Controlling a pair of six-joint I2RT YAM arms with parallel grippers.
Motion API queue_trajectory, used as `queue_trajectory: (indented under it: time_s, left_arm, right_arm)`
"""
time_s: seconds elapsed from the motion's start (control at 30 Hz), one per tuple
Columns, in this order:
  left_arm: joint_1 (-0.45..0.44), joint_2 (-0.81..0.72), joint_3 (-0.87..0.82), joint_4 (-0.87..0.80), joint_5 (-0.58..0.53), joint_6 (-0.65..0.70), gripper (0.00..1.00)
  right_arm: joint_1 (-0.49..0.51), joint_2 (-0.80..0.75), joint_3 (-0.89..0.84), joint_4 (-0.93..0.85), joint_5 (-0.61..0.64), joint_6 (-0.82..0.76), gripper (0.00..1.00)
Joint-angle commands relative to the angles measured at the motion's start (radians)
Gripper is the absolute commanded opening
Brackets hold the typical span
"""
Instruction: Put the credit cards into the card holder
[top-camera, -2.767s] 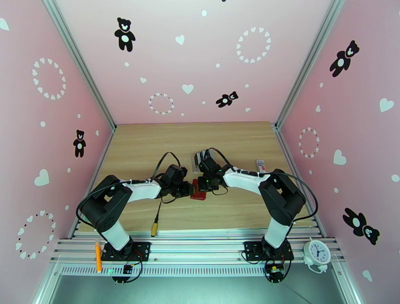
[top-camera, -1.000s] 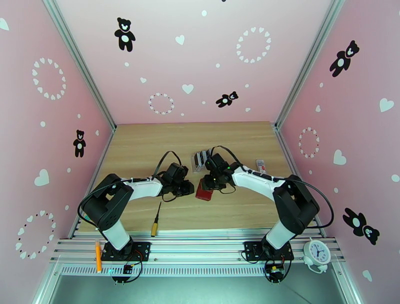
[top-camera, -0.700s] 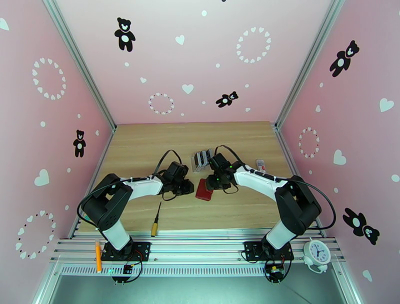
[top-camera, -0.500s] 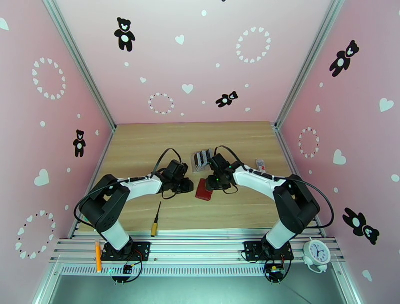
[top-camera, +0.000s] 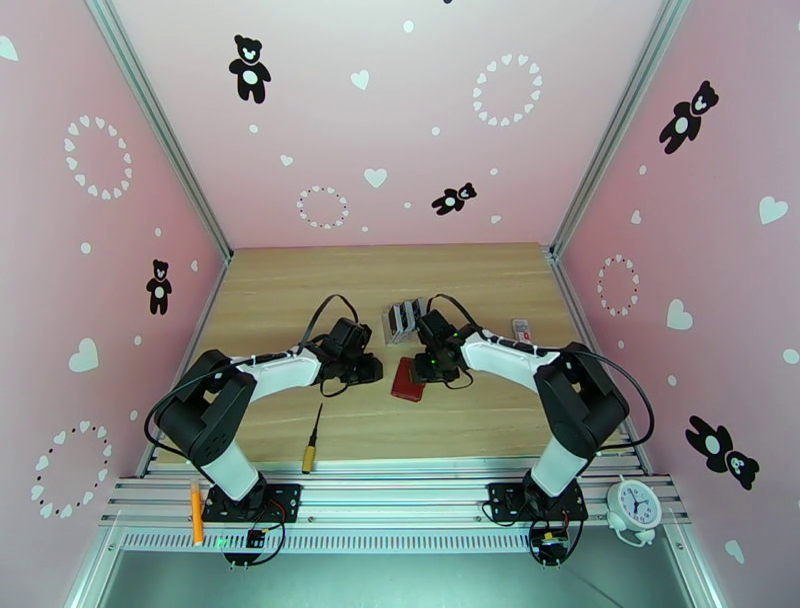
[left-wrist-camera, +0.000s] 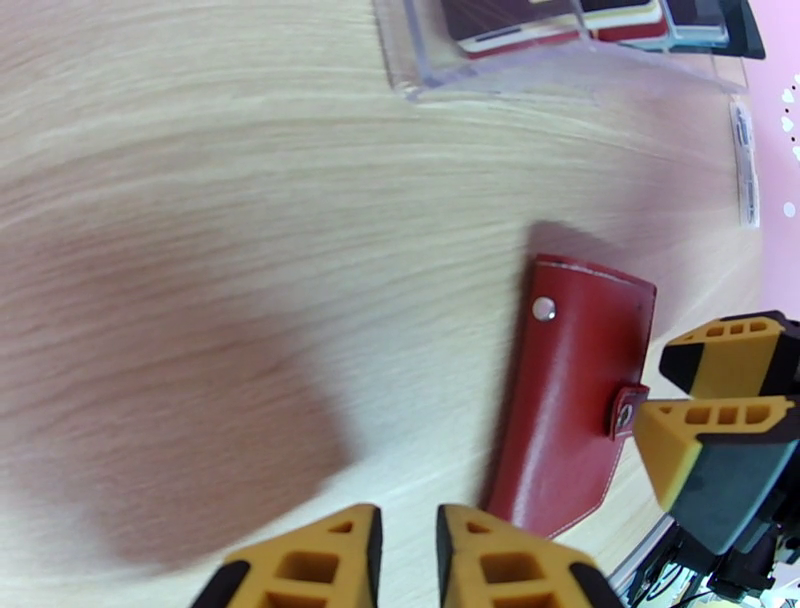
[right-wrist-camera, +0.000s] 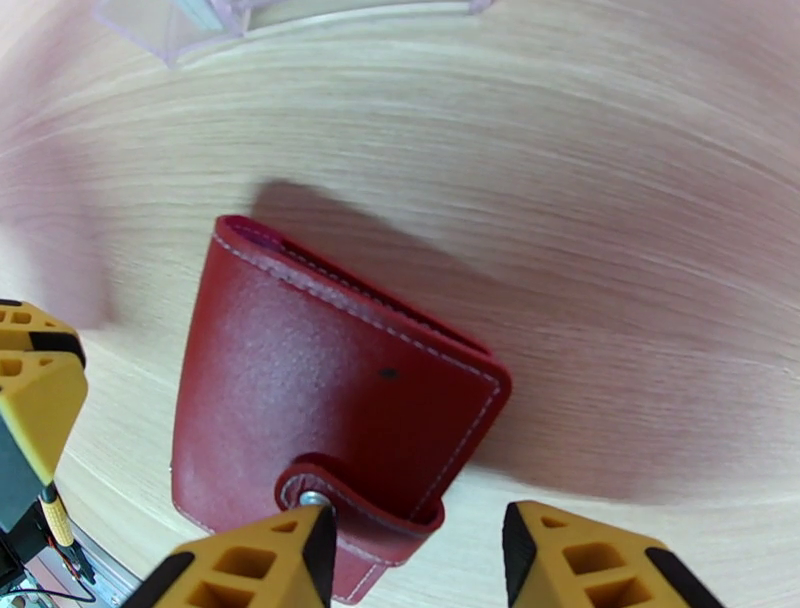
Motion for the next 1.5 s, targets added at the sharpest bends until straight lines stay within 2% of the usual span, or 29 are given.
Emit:
queue_trajectory:
  time_s: [0.0,1.03,1.47]
  left_arm:
    - [0.008,-0.029,0.005,-0.003,-0.006,0.009,0.24]
    - [0.016,-0.009,-0.008,0.039,0.018,-0.003,0.24]
    - [0.016,-0.012,-0.011,0.044,0.022,-0.010,0.24]
  right_arm:
    - [-0.002,0.025,0.013,0.015,-0.015,-0.006,0.49]
    - [0.000,0.112,0.132,0.012,-0.075,-0.020,0.48]
    - [0.003,0.105,0.131,0.010,-0.078,-0.020,0.48]
